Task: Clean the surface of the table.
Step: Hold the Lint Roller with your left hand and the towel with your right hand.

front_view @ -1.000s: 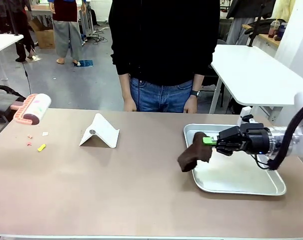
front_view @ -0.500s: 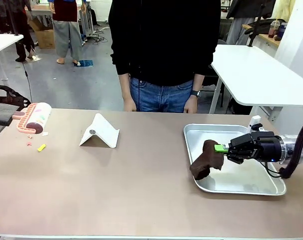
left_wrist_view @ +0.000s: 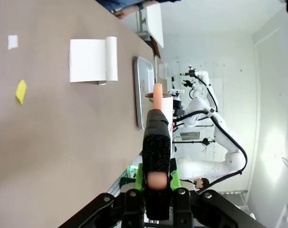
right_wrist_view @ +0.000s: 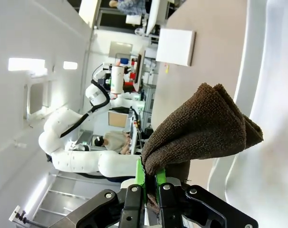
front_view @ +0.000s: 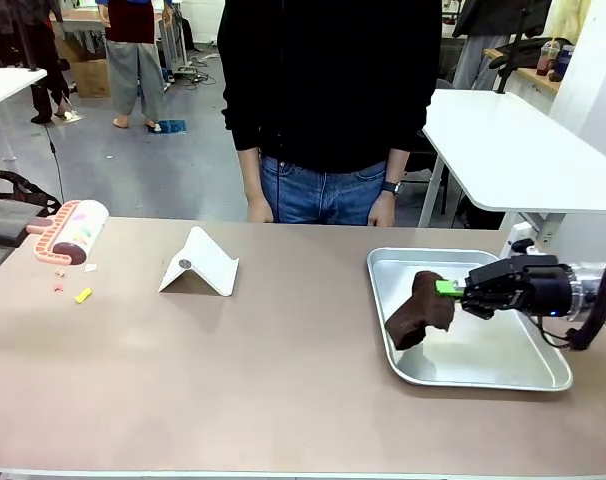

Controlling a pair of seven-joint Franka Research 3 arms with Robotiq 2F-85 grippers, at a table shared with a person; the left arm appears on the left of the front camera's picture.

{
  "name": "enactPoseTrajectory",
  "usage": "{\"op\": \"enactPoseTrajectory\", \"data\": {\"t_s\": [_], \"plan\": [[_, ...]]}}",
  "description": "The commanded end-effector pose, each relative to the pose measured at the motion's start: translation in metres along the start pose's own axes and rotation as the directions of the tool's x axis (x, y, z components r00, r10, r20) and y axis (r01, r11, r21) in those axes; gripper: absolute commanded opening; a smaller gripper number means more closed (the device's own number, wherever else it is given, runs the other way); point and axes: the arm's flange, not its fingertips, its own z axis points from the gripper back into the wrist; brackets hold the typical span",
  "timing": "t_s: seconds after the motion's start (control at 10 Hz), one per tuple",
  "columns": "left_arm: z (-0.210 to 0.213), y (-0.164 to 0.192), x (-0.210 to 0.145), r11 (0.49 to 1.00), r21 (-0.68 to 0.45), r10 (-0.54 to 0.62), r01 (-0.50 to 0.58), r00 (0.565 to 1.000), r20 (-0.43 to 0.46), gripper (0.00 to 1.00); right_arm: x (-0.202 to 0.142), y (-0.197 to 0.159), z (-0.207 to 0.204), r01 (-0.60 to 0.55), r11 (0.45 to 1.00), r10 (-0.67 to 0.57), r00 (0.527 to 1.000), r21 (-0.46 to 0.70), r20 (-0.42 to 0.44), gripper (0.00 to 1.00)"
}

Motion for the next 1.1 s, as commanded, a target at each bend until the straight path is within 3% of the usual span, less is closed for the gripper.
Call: {"op": "enactPoseTrajectory", "data": {"t_s": [0.0,0.4,0.7,1.0], "plan": [[0.021,-0.01,-0.004,0.997,-0.032,-0.069,0.069,0.998,0.0,0.22,-0.031,0.045,0.037,-0.016,1.0,0.016,1.0,0.027,-0.001,0.1],[0.081,-0.008,-0.024,0.988,-0.03,-0.153,0.152,0.988,-0.011,0.22,-0.094,0.07,0.08,0.001,1.0,-0.001,0.999,0.008,0.039,0.1],[0.133,0.008,-0.033,0.992,-0.007,-0.125,0.126,0.989,0.075,0.22,-0.139,0.055,0.115,-0.024,0.999,0.021,0.994,0.026,0.109,0.1],[0.153,0.022,-0.028,0.995,-0.058,-0.073,0.082,0.987,0.14,0.22,-0.146,0.034,0.127,-0.06,0.995,0.046,0.984,0.074,0.174,0.1]]}}
